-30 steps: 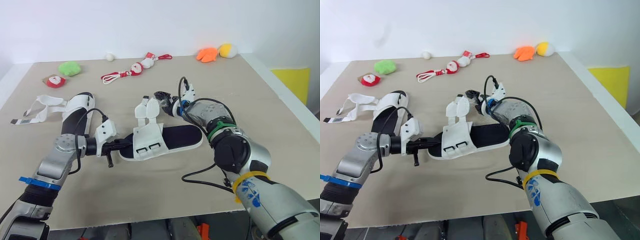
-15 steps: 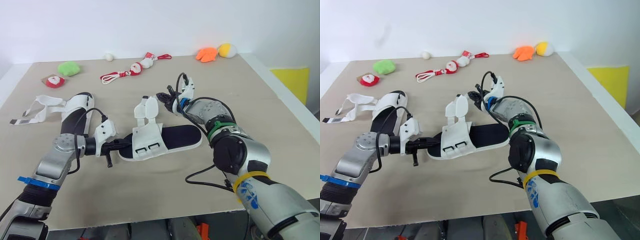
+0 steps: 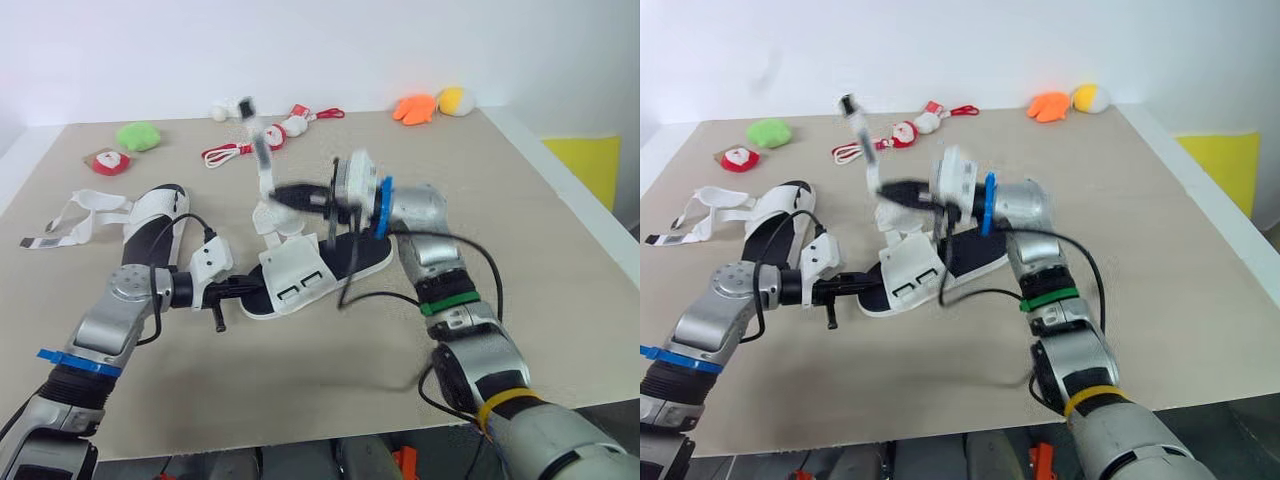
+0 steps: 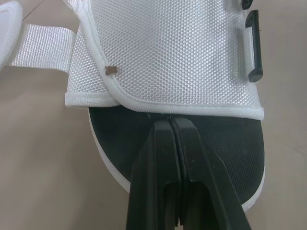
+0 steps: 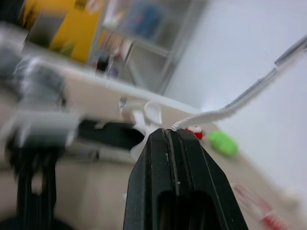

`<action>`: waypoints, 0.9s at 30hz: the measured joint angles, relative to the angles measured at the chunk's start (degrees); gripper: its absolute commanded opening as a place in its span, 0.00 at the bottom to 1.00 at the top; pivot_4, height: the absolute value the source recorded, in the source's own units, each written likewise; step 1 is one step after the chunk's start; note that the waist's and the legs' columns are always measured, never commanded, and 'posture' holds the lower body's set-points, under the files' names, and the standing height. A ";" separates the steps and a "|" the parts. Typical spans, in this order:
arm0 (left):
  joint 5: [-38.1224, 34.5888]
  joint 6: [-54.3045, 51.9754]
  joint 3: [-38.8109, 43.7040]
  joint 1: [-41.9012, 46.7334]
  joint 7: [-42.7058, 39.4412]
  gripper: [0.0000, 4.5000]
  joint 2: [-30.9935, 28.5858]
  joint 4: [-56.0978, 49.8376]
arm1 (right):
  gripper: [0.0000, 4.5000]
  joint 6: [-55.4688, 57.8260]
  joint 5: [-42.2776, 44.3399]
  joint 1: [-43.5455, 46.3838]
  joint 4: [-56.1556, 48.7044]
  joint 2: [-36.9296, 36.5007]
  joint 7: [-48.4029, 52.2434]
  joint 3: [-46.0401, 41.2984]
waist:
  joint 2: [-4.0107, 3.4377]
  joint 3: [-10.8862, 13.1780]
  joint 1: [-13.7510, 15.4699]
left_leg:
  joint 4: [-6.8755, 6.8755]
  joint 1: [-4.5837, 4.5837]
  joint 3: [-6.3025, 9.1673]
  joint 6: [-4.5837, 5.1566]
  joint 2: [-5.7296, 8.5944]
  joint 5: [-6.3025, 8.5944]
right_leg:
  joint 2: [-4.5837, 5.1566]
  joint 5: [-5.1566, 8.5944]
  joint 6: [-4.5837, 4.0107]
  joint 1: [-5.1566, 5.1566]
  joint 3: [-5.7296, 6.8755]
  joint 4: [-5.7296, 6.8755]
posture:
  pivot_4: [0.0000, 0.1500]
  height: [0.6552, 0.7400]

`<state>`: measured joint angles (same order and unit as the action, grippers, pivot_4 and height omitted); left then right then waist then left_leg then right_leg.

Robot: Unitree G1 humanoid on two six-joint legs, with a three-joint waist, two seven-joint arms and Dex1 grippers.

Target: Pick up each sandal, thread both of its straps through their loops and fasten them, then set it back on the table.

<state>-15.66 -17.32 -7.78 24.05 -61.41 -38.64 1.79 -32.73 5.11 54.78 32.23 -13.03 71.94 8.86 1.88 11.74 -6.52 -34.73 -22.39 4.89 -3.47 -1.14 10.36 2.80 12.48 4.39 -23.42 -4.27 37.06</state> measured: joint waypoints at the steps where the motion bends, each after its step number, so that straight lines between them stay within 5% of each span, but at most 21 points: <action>1: 0.00 0.00 0.00 -0.03 0.02 0.00 0.00 0.01 | 0.00 -4.71 -1.07 -0.55 0.43 -0.85 0.73 1.19 | 0.00 0.00 0.04 | 0.00 0.03 0.00 0.00 -0.01 0.00 | -0.01 0.00 0.00 0.02 0.00 0.00 | 1.00 1.00; 4: 0.13 0.01 0.03 -0.11 0.07 0.00 0.00 0.07 | 0.00 -26.50 -6.00 -0.46 7.33 -4.64 1.16 5.86 | 0.00 0.00 0.08 | 0.00 0.11 -0.05 0.00 -0.08 0.00 | -0.08 -0.03 -0.10 0.06 -0.02 0.00 | 1.00 1.00; 13: 0.17 0.05 0.13 -0.30 -0.04 0.00 -0.01 0.01 | 0.00 -51.71 -16.92 7.47 20.04 -6.58 -10.23 8.64 | 0.00 0.00 0.43 | 0.12 0.23 -0.04 0.00 -0.35 0.00 | -0.36 -0.04 -0.46 0.05 -0.04 0.01 | 1.00 1.00; 17: 0.17 0.09 0.13 -0.23 -0.11 0.00 -0.01 -0.06 | 0.29 -54.81 -19.69 8.20 20.77 -8.07 -15.49 11.58 | 0.00 0.00 0.68 | 0.20 0.26 -0.03 0.00 -0.38 0.00 | -0.40 0.00 -0.56 0.04 -0.04 0.01 | 1.00 1.00; 24: 0.19 0.08 -0.05 -0.24 -0.17 0.00 -0.01 -0.02 | 0.99 -53.77 -17.98 8.00 16.97 -14.73 -20.36 18.25 | 0.00 0.00 0.69 | 0.21 0.29 -0.04 0.00 -0.39 0.00 | -0.42 0.04 -0.73 0.05 -0.05 0.04 | 1.00 1.00; 27: 0.19 0.08 -0.19 -0.05 -0.16 0.00 0.04 -0.06 | 1.00 -45.18 -8.42 3.84 9.14 -19.55 -19.00 21.68 | 0.01 0.00 0.88 | 0.21 0.28 -0.04 0.01 -0.39 0.00 | -0.40 0.06 -0.77 0.08 -0.06 0.03 | 1.00 1.00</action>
<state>-15.47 -17.24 -7.96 24.00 -61.56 -38.60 1.73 -77.90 -3.31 58.62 41.37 -32.58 52.94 30.54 1.89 11.74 -5.64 -34.53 -22.11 4.85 -3.46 -1.53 10.36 2.40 12.54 3.62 -23.34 -4.32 37.09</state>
